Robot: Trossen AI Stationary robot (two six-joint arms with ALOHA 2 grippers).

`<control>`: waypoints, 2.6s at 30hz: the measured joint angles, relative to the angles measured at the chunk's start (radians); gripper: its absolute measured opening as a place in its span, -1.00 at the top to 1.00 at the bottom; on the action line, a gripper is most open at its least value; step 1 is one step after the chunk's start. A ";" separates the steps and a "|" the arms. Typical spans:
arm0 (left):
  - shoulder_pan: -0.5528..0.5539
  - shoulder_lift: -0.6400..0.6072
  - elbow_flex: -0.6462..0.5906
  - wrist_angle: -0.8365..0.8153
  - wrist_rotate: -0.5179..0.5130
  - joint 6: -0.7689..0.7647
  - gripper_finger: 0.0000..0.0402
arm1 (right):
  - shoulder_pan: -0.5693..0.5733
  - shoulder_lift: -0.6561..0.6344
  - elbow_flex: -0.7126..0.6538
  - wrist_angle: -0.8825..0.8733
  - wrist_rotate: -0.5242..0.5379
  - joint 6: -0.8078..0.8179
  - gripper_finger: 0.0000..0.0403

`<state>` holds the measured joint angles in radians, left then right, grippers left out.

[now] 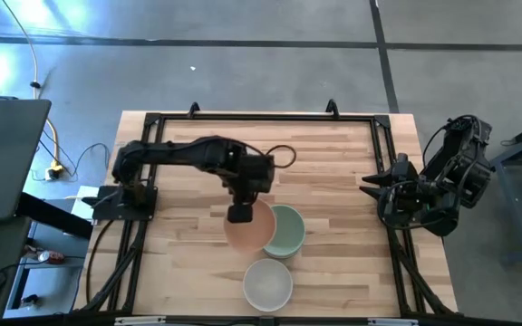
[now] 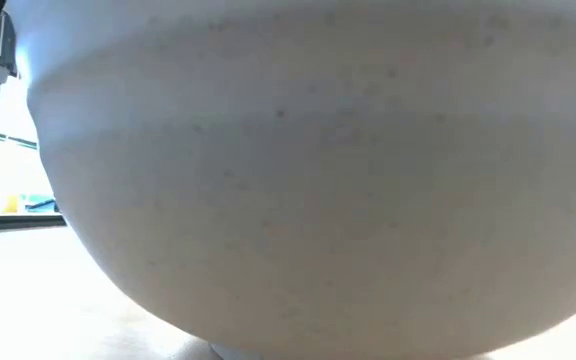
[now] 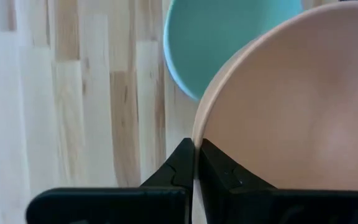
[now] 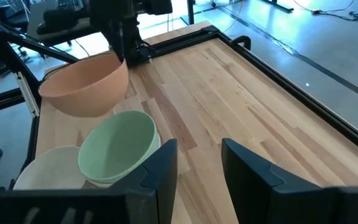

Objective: Nest bowls inside each other
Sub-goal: Stack the light orange bowl on top of the light blue bowl

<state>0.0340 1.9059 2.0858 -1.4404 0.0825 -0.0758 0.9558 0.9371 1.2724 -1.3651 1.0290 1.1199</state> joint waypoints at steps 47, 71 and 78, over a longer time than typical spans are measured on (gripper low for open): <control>0.010 0.250 0.220 0.126 0.105 -0.018 1.00 | 0.000 0.000 0.000 -0.005 0.016 0.001 0.41; 0.018 0.258 0.220 0.094 -0.008 -0.025 1.00 | 0.000 0.000 0.000 -0.005 0.016 0.001 0.41; 0.015 0.279 0.220 0.066 -0.016 -0.036 1.00 | 0.000 0.000 0.000 -0.004 0.022 0.001 0.41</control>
<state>0.0492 2.1847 2.3060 -1.3741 0.0666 -0.1123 0.9554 0.9370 1.2724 -1.3693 1.0510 1.1210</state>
